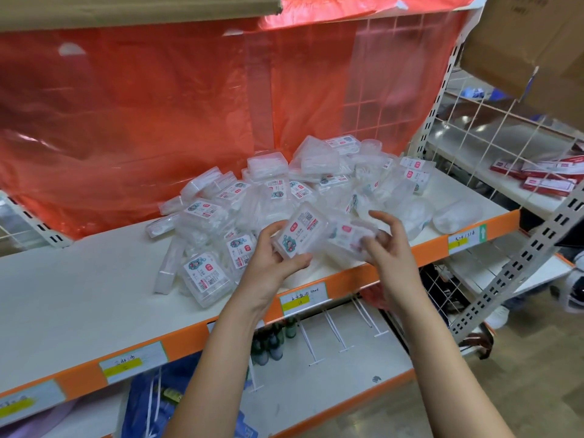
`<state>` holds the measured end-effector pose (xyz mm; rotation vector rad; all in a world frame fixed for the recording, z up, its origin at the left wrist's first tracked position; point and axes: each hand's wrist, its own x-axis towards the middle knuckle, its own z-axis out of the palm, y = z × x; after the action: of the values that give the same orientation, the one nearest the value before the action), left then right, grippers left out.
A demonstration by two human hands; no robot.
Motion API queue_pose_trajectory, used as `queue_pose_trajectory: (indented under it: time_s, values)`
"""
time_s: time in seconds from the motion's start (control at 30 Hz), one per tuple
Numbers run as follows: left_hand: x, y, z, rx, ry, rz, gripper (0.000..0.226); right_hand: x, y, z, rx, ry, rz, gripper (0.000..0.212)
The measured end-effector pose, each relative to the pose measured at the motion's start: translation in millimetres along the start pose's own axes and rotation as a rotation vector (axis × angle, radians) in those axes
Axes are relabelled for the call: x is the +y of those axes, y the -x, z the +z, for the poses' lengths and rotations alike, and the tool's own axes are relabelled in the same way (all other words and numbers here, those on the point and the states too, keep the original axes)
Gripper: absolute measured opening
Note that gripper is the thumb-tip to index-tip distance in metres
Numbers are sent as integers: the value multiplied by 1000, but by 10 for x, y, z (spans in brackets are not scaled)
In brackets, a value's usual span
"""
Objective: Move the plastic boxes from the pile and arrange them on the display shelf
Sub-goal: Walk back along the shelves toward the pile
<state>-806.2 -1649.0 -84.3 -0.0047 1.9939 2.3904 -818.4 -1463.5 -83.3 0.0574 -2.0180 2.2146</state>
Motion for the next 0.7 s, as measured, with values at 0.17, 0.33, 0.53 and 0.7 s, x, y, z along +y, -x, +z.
queue_pose_trajectory:
  time_s: [0.17,0.33,0.53,0.7]
  values:
    - [104,83,-189,-6,-129,27,54,-193,0,-120,-63,-297,129,28]
    - [188,270,-380,17,-217,70,59,-152,14,-102,-327,-241,153,48]
    - [363,600,-743,99,-334,84,64,-45,47,117,-477,-20,107,67]
    - [564,1035,-1198,202,-482,89,66,-98,156,598,-606,-16,75,71]
